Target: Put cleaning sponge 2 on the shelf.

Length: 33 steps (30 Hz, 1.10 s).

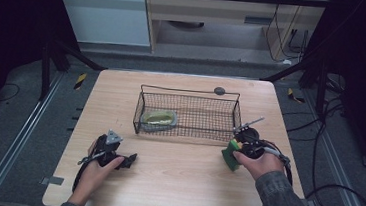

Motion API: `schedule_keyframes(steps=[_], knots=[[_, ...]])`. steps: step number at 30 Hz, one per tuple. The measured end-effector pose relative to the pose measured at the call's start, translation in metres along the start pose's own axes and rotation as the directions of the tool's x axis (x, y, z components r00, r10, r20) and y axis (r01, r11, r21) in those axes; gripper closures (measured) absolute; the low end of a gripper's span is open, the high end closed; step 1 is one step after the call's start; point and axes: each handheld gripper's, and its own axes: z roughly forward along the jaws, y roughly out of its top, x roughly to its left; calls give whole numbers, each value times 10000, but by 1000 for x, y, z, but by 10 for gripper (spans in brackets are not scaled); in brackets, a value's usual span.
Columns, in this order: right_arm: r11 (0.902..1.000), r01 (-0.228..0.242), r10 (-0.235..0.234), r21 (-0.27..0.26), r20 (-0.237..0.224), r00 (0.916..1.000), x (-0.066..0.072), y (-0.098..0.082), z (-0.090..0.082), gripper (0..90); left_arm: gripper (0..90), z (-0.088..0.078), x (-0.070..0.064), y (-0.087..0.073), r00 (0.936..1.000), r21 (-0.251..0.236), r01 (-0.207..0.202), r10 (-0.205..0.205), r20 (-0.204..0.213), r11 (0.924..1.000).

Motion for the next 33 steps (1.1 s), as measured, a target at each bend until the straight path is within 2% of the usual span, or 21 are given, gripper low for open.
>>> schedule_keyframes(steps=[18, 25, 33], knots=[[9995, -177, 182, -276, 192, 9997, -28, -6, -26, 645, 0, 0, 0, 0, 10000, -23, -2, 2, -1, 10000], [9980, -154, 176, -607, 364, 9992, -42, 5, -46, 645, 0, 0, 0, -1, 10000, -40, 11, -11, -6, 10000], [9958, -147, 199, -909, 563, 9982, -56, 26, -62, 646, 0, 0, 0, -1, 10000, -75, 14, -15, -57, 10000]])
